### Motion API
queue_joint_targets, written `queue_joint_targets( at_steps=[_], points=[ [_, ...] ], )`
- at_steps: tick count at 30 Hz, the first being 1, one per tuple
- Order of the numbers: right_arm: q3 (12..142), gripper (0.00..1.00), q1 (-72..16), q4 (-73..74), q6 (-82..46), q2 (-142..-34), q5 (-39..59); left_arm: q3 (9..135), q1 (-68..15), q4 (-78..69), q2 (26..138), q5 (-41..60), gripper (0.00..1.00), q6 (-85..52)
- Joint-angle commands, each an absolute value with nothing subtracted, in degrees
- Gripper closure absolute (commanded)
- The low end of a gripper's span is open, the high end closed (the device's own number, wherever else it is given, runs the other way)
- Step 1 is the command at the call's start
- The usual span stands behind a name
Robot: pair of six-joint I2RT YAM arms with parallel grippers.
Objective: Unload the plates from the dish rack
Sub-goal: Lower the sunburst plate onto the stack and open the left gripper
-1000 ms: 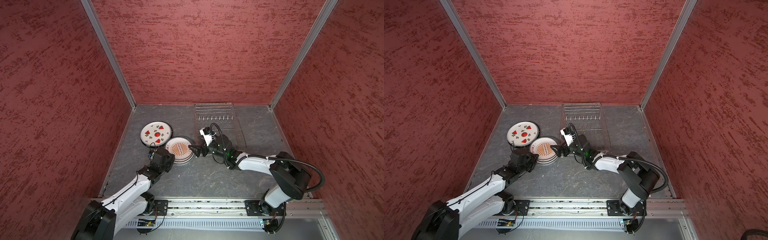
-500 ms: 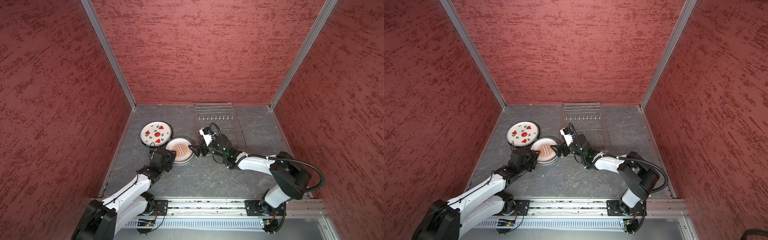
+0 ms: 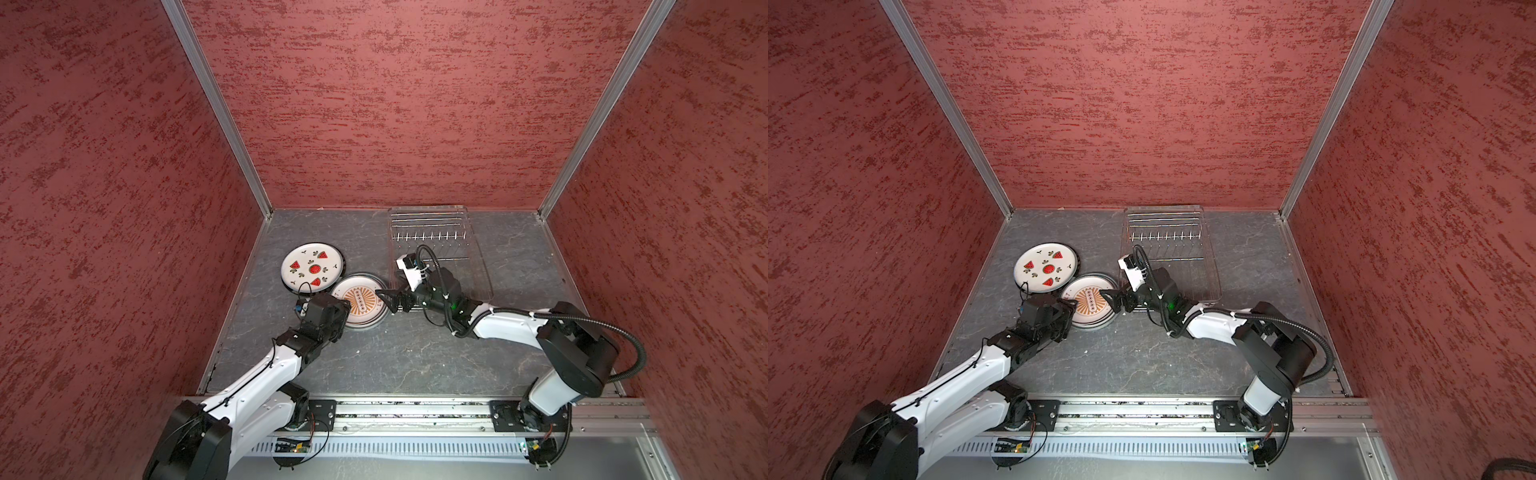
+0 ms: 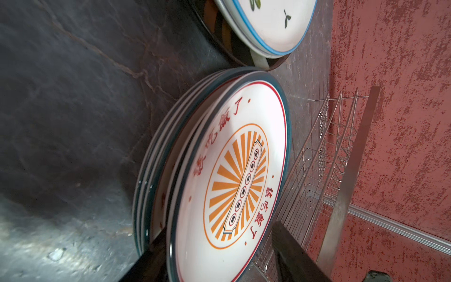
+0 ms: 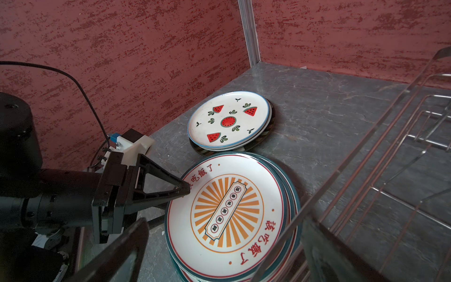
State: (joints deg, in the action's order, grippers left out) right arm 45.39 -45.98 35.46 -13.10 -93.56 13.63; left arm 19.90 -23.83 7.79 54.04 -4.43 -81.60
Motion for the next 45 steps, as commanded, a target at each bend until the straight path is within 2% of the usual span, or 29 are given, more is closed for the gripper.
queue_joint_targets(
  at_steps=[1, 45],
  points=[
    [46.96, 0.02, -46.41, 35.54, -11.87, -94.06, 12.33, 20.61, -23.73, 10.5, 53.71, -5.72, 0.37, -81.04],
    [46.29, 0.02, -46.76, 35.86, -12.04, -93.95, 10.99, 19.41, -25.14, 11.37, 50.78, -7.38, 0.35, -82.0]
  ],
)
